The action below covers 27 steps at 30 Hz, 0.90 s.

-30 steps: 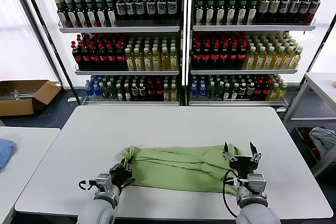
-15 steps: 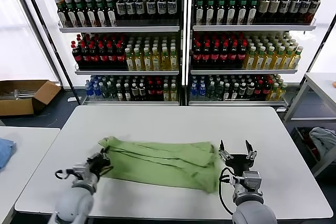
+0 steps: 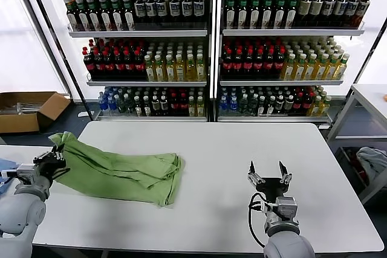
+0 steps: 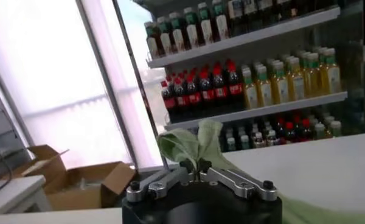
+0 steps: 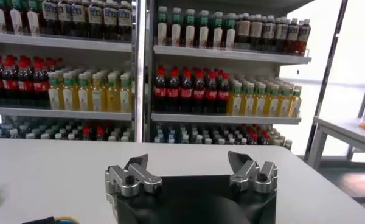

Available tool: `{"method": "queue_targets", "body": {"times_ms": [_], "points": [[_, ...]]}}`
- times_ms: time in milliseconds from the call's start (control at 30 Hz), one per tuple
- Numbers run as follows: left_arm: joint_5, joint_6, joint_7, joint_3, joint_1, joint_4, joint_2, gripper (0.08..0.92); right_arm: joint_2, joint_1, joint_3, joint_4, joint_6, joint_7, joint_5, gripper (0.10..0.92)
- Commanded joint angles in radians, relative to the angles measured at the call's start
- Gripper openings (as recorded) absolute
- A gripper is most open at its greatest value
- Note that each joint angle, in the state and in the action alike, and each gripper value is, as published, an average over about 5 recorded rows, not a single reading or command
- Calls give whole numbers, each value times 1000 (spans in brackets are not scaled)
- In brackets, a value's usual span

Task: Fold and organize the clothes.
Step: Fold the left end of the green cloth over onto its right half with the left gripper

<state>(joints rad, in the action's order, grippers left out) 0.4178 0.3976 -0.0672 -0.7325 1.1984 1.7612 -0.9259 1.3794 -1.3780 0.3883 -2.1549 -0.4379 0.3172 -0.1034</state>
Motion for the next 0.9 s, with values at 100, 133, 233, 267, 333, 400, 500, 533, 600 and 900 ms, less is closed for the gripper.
{"method": "queue_targets", "body": {"times_ms": [100,133,233,267,333,400,500,533,600,900], "points": [[1,55,-8,210,31,225,-75,102,-6,-29,5,-30,2,6,16,823],[-2,64,-13,240,21,233,-101,102,-5,-35,6,-33,2,6,19,823],[-24,83,-22,331,-2,229,-174,102,6,-48,10,-40,6,8,28,823],[-37,86,-22,358,-7,222,-193,102,10,-53,12,-42,8,8,30,823],[-61,87,-21,402,-15,201,-224,102,18,-65,15,-43,15,7,35,823],[-76,88,-18,435,-23,177,-244,102,24,-79,19,-43,24,6,39,823],[-96,85,-15,469,-36,133,-270,102,34,-96,28,-42,34,4,39,823],[-102,82,-14,477,-39,117,-279,102,37,-100,33,-41,36,4,38,823],[-111,77,-13,491,-43,93,-296,102,42,-105,40,-40,39,4,36,823],[-131,88,-18,507,-64,87,-315,102,54,-125,44,-18,54,7,38,823]]}}
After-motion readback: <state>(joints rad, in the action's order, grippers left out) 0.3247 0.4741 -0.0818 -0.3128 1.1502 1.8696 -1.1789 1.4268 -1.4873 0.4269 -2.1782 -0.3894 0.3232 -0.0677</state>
